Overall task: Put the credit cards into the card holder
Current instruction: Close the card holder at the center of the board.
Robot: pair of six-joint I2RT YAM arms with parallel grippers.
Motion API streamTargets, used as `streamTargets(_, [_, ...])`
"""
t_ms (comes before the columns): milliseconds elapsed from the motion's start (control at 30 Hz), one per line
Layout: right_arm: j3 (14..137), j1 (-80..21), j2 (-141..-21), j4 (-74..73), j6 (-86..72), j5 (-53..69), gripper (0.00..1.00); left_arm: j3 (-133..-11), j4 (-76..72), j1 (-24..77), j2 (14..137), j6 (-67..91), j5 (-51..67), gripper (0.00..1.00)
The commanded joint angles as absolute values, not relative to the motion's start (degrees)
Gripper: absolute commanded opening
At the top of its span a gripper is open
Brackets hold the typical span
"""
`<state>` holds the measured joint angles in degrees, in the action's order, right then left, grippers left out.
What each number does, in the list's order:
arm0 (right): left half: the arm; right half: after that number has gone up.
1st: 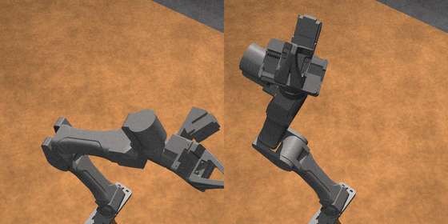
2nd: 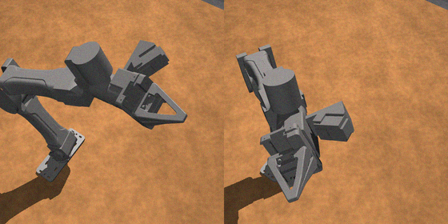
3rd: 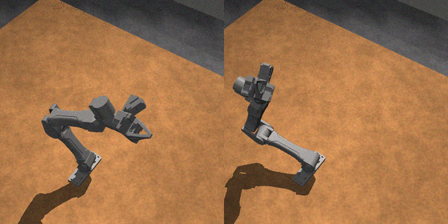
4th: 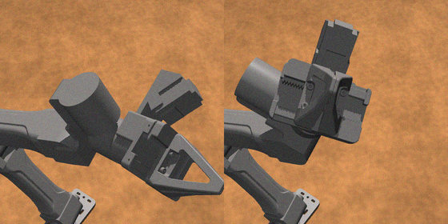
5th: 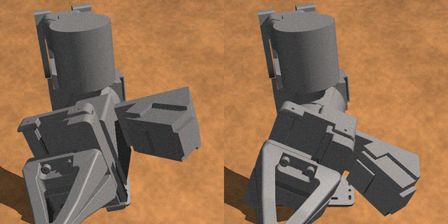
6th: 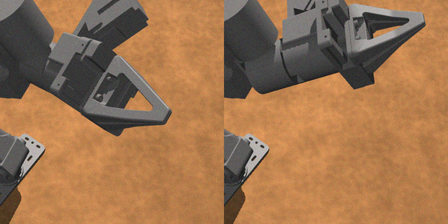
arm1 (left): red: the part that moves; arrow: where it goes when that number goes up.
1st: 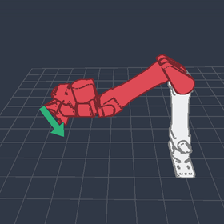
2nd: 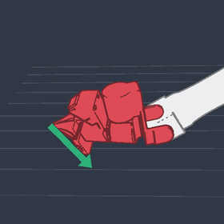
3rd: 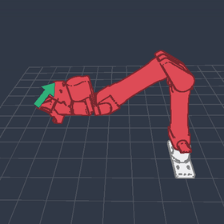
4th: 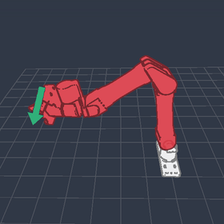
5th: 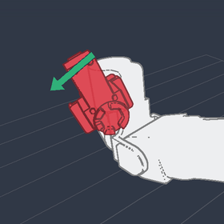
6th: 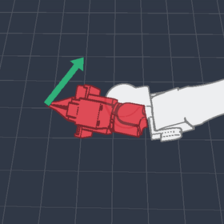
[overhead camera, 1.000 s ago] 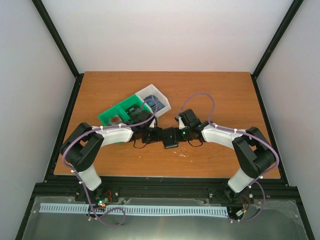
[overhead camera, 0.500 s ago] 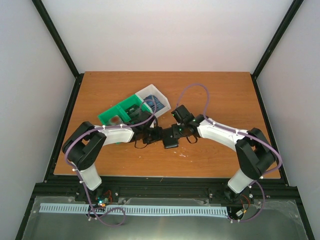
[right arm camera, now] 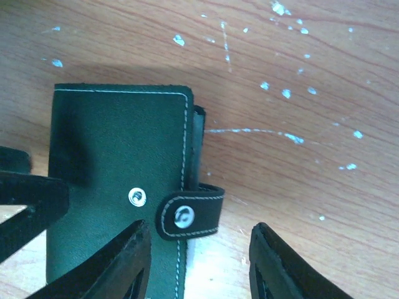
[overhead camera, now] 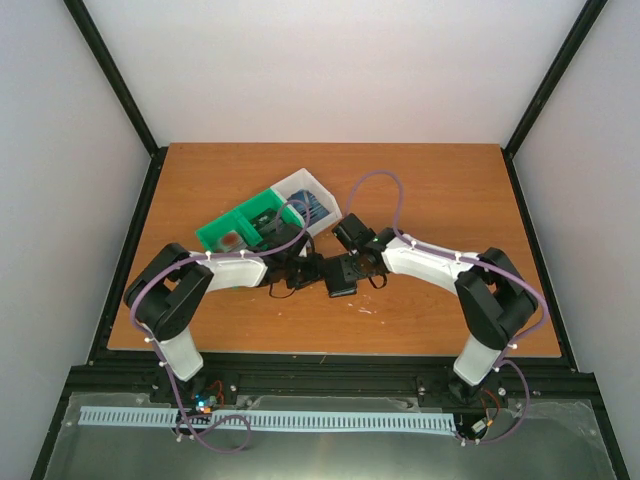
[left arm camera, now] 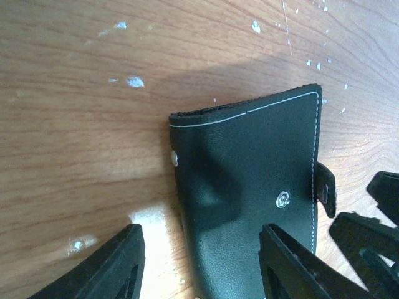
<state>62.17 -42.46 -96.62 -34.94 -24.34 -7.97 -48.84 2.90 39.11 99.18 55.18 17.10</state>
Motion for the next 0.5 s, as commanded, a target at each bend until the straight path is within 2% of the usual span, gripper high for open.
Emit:
streamTargets(0, [64.9, -43.7, -99.5, -34.7, -23.8, -8.3, 0.45, -47.6, 2.1, 39.6, 99.5, 56.7, 16.5, 0.51])
streamTargets(133, [66.8, -44.7, -101.9, -35.6, -24.1, -11.1, 0.44, -47.5, 2.2, 39.7, 99.3, 56.7, 16.0, 0.48])
streamTargets(233, [67.8, -45.2, -102.9, -36.4, -24.8, -13.1, 0.4, -47.5, 2.4, 39.6, 99.5, 56.7, 15.8, 0.48])
streamTargets(467, [68.4, -45.5, -102.3, -37.6, -25.6, -14.9, 0.11, -47.5, 2.5, 39.7, 99.5, 56.4, 15.8, 0.47])
